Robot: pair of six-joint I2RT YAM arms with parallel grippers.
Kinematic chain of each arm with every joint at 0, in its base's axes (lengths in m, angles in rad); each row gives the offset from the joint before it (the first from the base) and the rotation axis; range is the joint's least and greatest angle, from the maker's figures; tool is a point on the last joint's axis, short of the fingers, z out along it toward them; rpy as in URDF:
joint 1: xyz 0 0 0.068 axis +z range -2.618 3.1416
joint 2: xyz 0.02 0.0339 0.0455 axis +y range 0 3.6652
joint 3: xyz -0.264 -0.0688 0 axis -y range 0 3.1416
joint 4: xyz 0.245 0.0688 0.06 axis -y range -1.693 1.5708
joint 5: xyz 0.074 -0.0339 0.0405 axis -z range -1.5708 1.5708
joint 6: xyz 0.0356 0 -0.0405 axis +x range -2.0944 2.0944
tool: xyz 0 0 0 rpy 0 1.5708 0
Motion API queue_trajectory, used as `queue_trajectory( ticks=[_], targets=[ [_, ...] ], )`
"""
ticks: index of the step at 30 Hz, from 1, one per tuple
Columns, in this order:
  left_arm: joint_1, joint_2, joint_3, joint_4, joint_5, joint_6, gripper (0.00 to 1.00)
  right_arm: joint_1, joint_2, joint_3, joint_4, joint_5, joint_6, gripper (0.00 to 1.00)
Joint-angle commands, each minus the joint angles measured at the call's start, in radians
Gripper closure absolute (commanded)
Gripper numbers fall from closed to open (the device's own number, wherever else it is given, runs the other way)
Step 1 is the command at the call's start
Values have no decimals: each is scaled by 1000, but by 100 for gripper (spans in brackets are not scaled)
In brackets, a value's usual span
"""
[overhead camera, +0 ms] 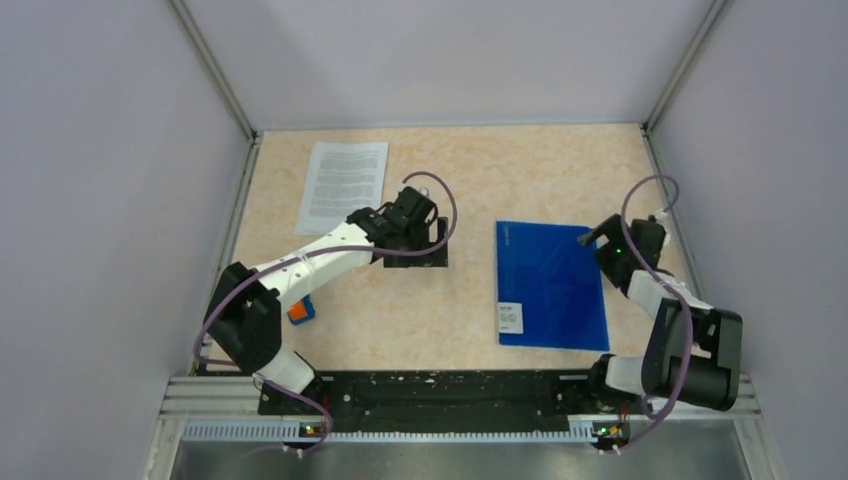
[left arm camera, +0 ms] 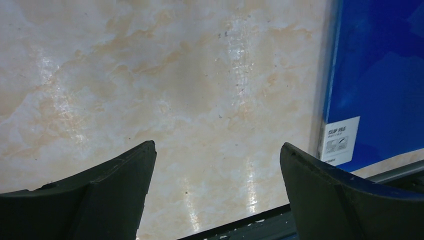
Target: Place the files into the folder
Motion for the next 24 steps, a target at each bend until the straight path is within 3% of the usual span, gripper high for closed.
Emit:
queue_trajectory(
  ticks=[1,4,9,16,24],
  targets=[
    [6,27,-41,81,35,-44,1,232,-24,-56,-179,34,135,1],
    [4,48,-78,130,99,-69,1,393,-41,-40,-234,113,180,1],
    [-44,86,-123,193,142,-119,1,351,-137,-9,-386,228,105,1],
    [-100,128,-177,258,139,-190,1,330,-298,-108,-467,132,101,1],
    [-80,188,-167,277,92,-188,1,486,-431,-230,-482,66,246,1]
  ],
)
